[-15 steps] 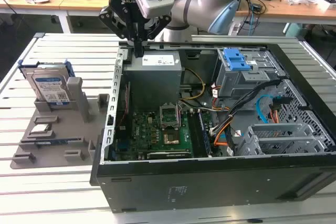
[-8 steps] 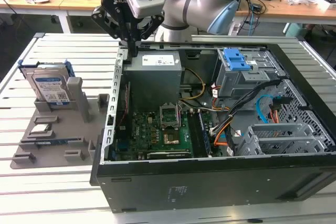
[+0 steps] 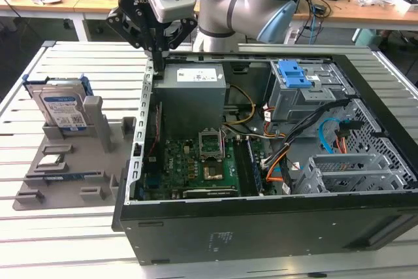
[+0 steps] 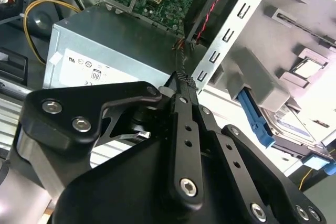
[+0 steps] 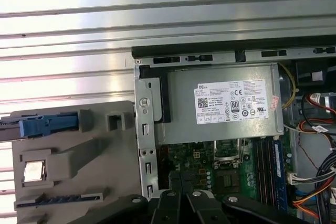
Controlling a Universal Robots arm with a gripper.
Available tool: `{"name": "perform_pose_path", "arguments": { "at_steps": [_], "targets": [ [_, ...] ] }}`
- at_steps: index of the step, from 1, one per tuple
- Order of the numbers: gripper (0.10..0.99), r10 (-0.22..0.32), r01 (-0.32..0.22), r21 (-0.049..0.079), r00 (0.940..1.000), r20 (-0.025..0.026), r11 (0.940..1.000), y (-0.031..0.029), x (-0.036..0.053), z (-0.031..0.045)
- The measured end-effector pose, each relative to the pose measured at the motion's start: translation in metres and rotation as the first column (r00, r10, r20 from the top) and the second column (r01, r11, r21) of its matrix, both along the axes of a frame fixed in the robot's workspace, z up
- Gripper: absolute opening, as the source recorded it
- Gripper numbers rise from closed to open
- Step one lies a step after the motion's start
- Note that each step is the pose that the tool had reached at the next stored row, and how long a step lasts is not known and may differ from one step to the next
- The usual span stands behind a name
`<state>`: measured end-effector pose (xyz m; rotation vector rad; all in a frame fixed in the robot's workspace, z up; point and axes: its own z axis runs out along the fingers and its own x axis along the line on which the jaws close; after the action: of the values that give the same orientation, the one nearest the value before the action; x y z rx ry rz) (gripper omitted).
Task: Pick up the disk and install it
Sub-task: 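Reach for the disk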
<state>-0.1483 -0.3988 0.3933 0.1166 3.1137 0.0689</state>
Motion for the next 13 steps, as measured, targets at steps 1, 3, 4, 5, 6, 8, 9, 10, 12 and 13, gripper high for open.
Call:
{"name": "perform_pose_path", "arguments": {
  "at_steps": [1, 3, 4, 5, 6, 8, 9, 10, 12, 13],
  "targets": [
    [0.106, 0.000, 0.000, 0.000, 1.0000, 0.0000, 1.0000, 0.0000, -0.0025, 0.0000],
    [0.106, 0.000, 0.000, 0.000, 1.0000, 0.0000, 1.0000, 0.0000, -0.0100, 0.0000],
    [0.106, 0.000, 0.000, 0.000, 1.0000, 0.0000, 1.0000, 0.0000, -0.0123, 0.0000],
    [0.106, 0.000, 0.000, 0.000, 1.0000, 0.0001, 1.0000, 0.0000, -0.0136, 0.0000],
    [0.106, 0.000, 0.000, 0.000, 1.0000, 0.0000, 1.0000, 0.0000, -0.0157, 0.0000],
    [0.106, 0.000, 0.000, 0.000, 1.0000, 0.0000, 1.0000, 0.0000, -0.0208, 0.0000],
    [0.106, 0.000, 0.000, 0.000, 1.0000, 0.0000, 1.0000, 0.0000, -0.0224, 0.0000],
    [0.106, 0.000, 0.000, 0.000, 1.0000, 0.0000, 1.0000, 0.0000, -0.0237, 0.0000],
    [0.106, 0.000, 0.000, 0.000, 1.0000, 0.0000, 1.0000, 0.0000, -0.0267, 0.0000],
    [0.106, 0.000, 0.000, 0.000, 1.0000, 0.0000, 1.0000, 0.0000, -0.0279, 0.0000]
  ]
}}
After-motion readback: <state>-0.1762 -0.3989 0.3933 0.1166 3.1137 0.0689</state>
